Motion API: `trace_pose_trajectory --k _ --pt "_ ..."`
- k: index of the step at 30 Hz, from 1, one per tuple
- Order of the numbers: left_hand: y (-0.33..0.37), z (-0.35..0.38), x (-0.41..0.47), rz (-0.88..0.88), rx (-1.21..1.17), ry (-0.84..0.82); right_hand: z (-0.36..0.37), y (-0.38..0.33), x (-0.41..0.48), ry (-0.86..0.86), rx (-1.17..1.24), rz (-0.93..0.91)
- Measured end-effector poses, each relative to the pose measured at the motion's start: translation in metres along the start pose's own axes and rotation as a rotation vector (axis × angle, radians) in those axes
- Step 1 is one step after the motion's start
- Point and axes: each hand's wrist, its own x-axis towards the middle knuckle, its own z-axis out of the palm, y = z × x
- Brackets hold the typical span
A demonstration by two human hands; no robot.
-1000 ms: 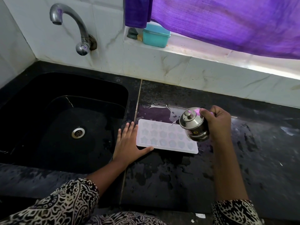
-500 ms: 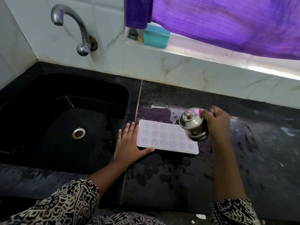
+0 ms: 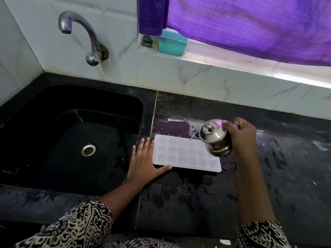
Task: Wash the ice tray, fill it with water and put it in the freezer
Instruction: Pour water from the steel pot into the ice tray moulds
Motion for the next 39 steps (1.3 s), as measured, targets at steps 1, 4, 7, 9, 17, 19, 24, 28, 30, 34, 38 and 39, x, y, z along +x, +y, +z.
trace_pose_trajectory --k 1,4,7,9,17,19,24,28,30,34,38,39 --pt "0.0 0.0 0.0 0.001 -0.002 0.006 0.0 0.0 0.0 0.003 0.022 0.01" --pt "0.0 0.0 0.0 0.003 -0.009 0.013 0.0 0.001 0.002 0.036 0.172 0.066" --pt "0.0 0.0 0.0 0.002 0.006 0.014 -0.002 0.005 0.003 0.081 0.284 0.113" --pt "0.0 0.0 0.0 0.0 0.004 0.017 -0.005 0.01 0.003 0.101 0.321 0.129" --pt "0.001 -0.001 0.0 -0.009 -0.007 0.005 -0.017 0.018 0.0 0.085 0.212 0.116" --pt "0.002 -0.001 0.0 -0.006 -0.017 0.016 -0.019 0.019 0.0 0.076 0.173 0.111" --pt "0.002 0.001 -0.001 -0.018 0.011 0.005 -0.022 0.021 0.005 0.032 0.077 0.087" --pt "0.003 0.001 0.0 -0.022 0.033 -0.002 -0.024 0.024 0.01 -0.013 0.049 0.098" --pt "0.003 0.003 0.0 -0.02 0.032 0.003 -0.024 0.024 0.011 -0.031 0.042 0.103" --pt "0.003 0.005 0.0 -0.019 0.034 0.013 -0.023 0.024 0.012 -0.061 0.009 0.071" --pt "0.002 0.006 0.0 -0.025 0.04 0.015 -0.023 0.027 0.014 -0.078 -0.016 0.064" --pt "0.002 0.006 0.0 -0.025 0.045 0.014 -0.023 0.028 0.015 -0.081 -0.02 0.065"
